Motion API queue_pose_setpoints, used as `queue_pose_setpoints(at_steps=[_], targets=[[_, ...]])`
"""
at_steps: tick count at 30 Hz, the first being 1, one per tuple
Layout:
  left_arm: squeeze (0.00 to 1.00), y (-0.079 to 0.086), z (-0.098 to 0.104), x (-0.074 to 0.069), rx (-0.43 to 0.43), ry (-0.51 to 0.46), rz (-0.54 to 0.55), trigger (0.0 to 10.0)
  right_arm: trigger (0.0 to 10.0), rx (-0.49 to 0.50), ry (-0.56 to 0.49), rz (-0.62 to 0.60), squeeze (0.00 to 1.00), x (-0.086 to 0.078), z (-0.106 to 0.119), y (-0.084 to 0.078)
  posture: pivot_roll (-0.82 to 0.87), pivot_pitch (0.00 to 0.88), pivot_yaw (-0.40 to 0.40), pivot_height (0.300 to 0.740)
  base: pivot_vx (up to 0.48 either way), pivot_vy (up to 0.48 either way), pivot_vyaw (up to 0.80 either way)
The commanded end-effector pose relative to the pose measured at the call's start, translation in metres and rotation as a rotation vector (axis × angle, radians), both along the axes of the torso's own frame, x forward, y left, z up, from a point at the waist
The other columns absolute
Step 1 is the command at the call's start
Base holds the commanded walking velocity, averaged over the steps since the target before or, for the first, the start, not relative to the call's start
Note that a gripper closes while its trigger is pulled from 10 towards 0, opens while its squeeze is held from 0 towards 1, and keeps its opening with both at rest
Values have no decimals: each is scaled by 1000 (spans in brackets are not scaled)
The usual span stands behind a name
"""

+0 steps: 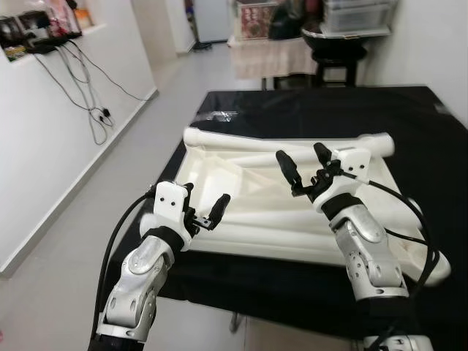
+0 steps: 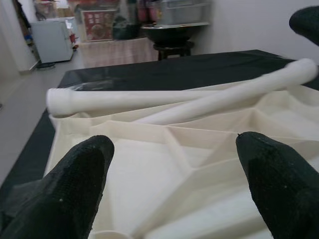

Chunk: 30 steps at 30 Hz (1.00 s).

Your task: Building children table

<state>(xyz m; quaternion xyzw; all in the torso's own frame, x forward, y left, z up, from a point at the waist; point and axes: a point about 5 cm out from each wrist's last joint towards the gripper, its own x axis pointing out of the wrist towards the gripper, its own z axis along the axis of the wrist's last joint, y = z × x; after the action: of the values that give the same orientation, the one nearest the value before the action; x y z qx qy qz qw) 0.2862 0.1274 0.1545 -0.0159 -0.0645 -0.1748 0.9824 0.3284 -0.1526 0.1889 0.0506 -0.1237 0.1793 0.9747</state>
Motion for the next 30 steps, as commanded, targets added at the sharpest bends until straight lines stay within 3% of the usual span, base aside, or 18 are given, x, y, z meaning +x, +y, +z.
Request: queue_pose_setpoints(at_steps=[1,9,18,22,24,30], targets=[[0,5,-7,1,5,43,33,10000,10000,9,-5,45,0,-2,1,8,-1,0,30,740,0,0,-800],[0,5,-12,-1,-15,68,31,10000,10000,-25,-39,86,0,-4,8,13,-6,0,23,740,0,0,-200],[0,10,-16,2,-25,94,71,10000,10000,-59,-26,110,0,-5,7,19,-13,0,19,740,0,-400,0],[0,10,-18,3,-45,112,86,10000,10000,-76,-5,97,0,-3,7,18,-13,0,19,740,0,0,0],[0,7,-22,1,-37,126,68,10000,10000,-95,24,180,0,-4,8,19,-13,0,21,740,0,0,0],[0,6,-24,-1,-41,135,59,10000,10000,-78,19,204,0,-3,12,17,-10,0,19,740,0,0,0]])
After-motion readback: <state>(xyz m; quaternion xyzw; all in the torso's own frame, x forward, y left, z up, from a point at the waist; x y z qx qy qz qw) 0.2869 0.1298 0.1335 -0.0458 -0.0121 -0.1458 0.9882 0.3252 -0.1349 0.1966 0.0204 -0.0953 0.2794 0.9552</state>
